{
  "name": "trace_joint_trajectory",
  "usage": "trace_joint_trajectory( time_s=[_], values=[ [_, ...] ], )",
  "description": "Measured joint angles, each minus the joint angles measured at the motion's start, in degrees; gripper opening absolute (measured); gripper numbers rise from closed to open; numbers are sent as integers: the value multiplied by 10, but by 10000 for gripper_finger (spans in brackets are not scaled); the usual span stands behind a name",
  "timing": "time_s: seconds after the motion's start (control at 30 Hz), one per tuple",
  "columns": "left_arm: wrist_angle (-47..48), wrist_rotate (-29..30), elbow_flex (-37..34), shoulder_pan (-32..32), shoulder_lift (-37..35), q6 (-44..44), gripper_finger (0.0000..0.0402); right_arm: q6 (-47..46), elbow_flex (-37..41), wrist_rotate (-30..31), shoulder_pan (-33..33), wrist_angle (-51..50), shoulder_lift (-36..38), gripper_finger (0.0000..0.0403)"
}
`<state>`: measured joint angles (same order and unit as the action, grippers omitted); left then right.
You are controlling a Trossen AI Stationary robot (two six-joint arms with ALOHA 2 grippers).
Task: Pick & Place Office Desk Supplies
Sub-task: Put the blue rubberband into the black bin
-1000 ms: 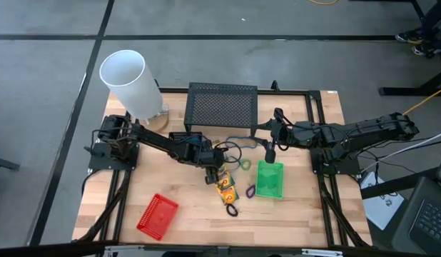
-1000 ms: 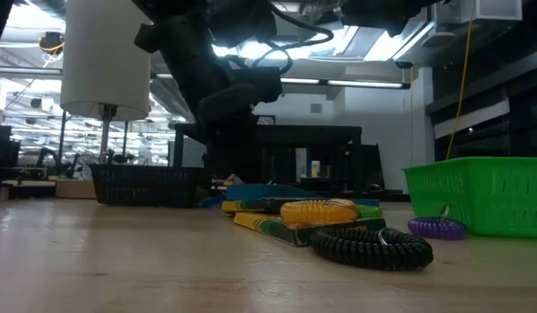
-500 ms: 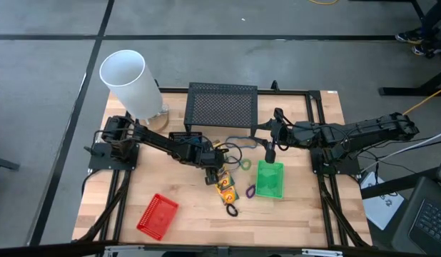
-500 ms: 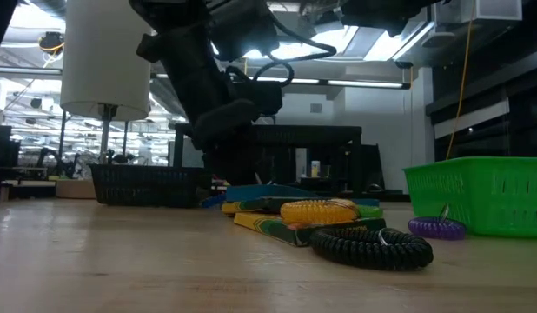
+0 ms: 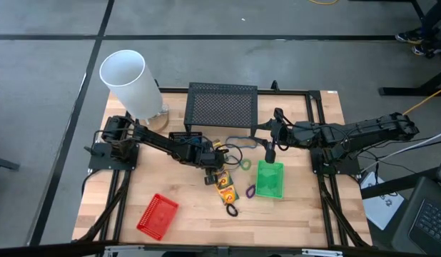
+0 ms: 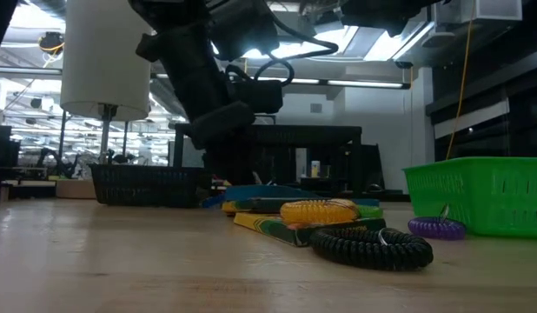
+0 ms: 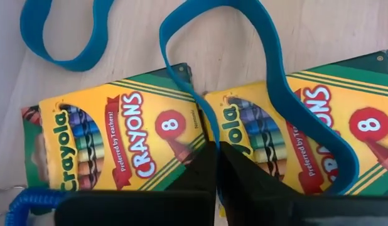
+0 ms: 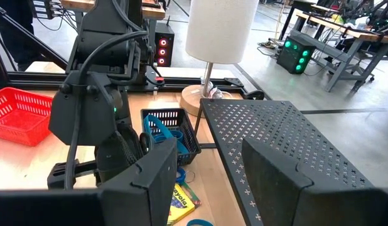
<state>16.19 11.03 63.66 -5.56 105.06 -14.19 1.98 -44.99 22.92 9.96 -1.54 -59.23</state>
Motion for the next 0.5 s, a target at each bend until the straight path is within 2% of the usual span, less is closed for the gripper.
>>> trace_joint_trajectory(
  time_s=[0.3,0.5],
  values=[
    [-26,8,0,0,-42,38,3,0,0,0,0,0,0,180],
    [13,65,0,-3,-113,56,3,0,0,0,0,-4,0,180]
  ],
)
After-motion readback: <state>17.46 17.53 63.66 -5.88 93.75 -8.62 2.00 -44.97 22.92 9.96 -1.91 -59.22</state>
